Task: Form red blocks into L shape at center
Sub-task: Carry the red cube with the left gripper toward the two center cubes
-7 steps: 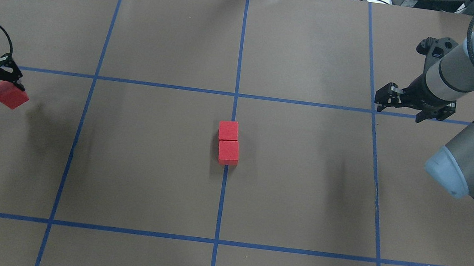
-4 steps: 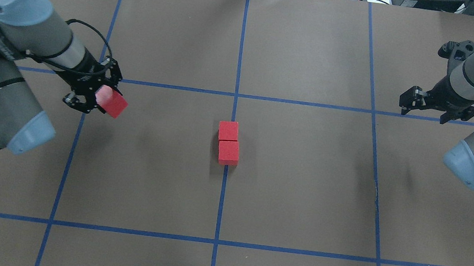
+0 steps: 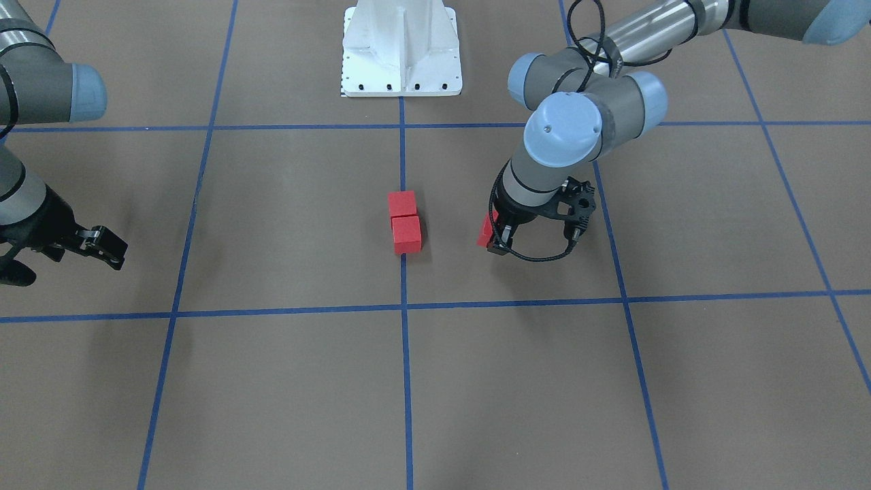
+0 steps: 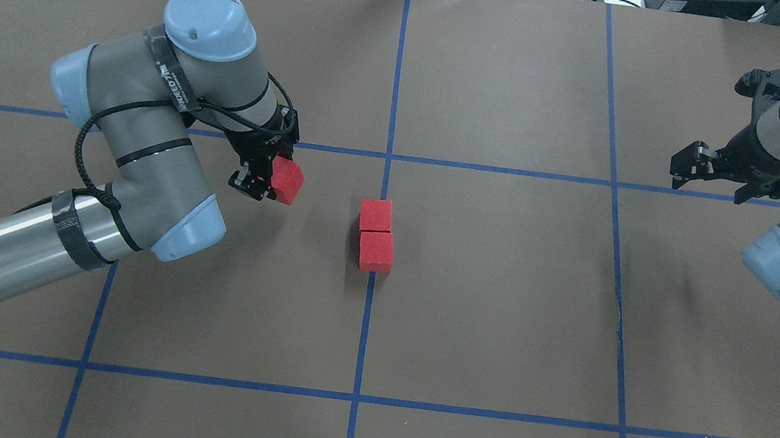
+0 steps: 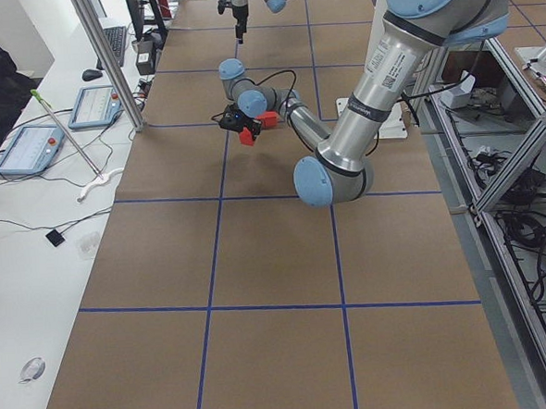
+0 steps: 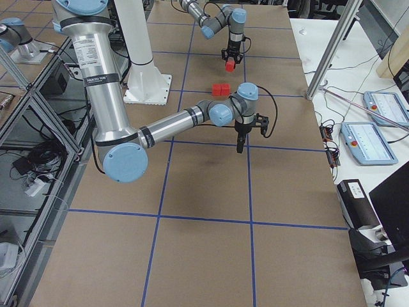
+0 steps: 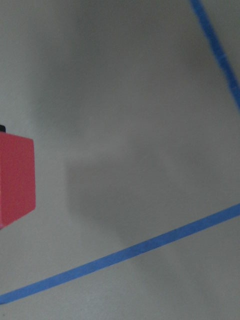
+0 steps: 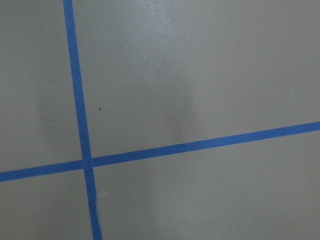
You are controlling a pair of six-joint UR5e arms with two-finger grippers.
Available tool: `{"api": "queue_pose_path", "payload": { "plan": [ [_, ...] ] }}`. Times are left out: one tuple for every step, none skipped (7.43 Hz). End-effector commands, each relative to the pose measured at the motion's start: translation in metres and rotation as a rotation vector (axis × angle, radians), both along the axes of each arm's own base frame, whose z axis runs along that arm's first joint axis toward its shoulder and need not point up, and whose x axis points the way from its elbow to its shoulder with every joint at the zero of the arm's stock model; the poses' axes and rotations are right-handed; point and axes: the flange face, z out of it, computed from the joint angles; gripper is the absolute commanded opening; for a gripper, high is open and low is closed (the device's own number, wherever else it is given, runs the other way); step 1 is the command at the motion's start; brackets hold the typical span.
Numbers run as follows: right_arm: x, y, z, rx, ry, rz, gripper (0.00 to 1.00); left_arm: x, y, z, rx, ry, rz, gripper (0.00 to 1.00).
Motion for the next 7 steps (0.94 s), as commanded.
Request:
{"api": "queue_pose_path", "payload": {
  "plan": [
    [0.000,0.000,0.001,-0.004,-0.004,-0.003,1.00,0.041,0.005,-0.028,-0.064,-0.004,-0.028,0.00],
    [0.000,0.000,0.000,-0.003,-0.005,-0.003,1.00,0.062,0.009,-0.042,-0.055,-0.016,-0.043,0.00],
    [0.000,0.000,0.000,-0.003,-0.006,-0.004,1.00,0.073,0.005,-0.042,-0.063,-0.031,-0.042,0.00],
    [0.000,0.000,0.002,-0.006,-0.005,-0.004,1.00,0.075,0.003,-0.038,-0.059,-0.037,-0.046,0.00],
    [0.000,0.000,0.002,-0.006,-0.005,-0.004,1.00,0.080,0.000,-0.030,-0.056,-0.053,-0.057,0.00],
    [0.000,0.000,0.001,-0.004,-0.005,-0.005,1.00,0.081,0.000,-0.031,-0.058,-0.051,-0.061,0.00],
    [0.001,0.000,0.001,-0.004,-0.006,-0.003,1.00,0.081,0.000,-0.029,-0.093,-0.055,-0.091,0.00]
  ]
}}
